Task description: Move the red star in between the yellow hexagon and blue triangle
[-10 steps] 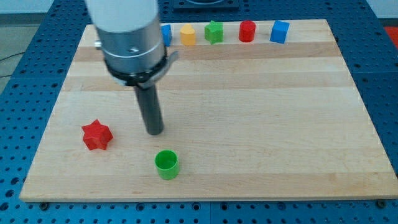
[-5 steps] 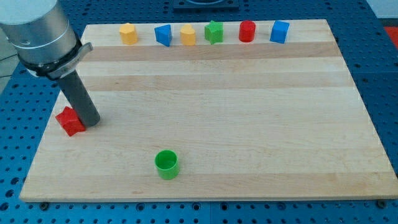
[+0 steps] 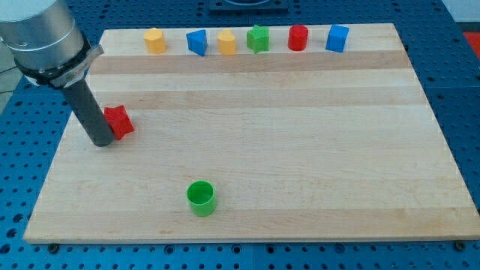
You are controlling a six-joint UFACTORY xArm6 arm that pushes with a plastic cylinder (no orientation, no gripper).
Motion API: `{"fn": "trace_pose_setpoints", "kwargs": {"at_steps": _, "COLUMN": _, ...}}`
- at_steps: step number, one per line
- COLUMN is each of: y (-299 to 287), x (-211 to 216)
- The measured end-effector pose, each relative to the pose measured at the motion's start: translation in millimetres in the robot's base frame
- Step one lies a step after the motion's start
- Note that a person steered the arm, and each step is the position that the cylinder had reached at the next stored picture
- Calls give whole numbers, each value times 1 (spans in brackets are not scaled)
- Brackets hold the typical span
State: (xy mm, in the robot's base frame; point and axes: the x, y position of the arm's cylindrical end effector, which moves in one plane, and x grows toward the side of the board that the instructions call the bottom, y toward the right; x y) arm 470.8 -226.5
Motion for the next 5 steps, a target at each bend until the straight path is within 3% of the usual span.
{"fn": "trace_pose_setpoints", "kwargs": {"at_steps": 1, "y": 0, "x": -44}}
{"fn": "trace_pose_setpoints", "kwargs": {"at_steps": 3, "y": 10, "x": -70}}
{"fn": "trace_pose_setpoints", "kwargs": {"at_steps": 4, "y": 10, "x": -108}}
{"fn": "trace_pose_setpoints", "kwargs": {"at_steps": 5, "y": 21, "x": -110}}
